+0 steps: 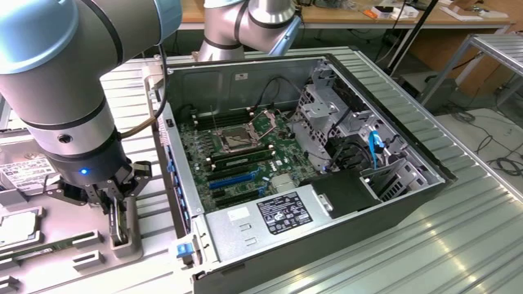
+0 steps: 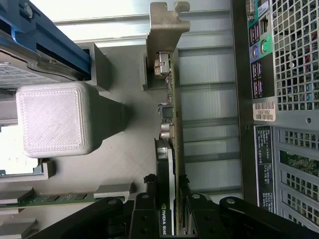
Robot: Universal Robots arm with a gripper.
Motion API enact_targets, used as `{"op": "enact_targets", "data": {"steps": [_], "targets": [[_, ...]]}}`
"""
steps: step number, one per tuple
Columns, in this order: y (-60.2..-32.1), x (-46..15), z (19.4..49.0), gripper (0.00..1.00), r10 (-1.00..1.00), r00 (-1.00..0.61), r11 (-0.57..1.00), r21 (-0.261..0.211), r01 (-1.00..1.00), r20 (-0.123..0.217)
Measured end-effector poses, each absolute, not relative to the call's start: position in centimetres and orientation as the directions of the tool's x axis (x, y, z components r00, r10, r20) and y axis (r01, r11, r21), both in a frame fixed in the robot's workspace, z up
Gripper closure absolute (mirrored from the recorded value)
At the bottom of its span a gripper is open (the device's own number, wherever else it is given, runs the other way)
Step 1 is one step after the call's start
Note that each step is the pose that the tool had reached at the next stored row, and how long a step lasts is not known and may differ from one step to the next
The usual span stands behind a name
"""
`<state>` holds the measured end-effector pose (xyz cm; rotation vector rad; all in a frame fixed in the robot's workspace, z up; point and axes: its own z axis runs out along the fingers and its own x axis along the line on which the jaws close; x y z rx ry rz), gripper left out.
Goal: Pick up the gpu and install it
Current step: 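Pick up the gpu and move the gpu toward the slot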
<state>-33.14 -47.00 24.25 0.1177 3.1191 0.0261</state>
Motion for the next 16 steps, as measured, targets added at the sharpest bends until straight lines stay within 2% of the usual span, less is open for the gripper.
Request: {"op": "enact_targets", "data": {"steps": [16], "targets": [[-47.01, -33.14, 24.25, 0.73, 0.076, -0.997, 0.997, 0.017, 0.075, -0.019]]}}
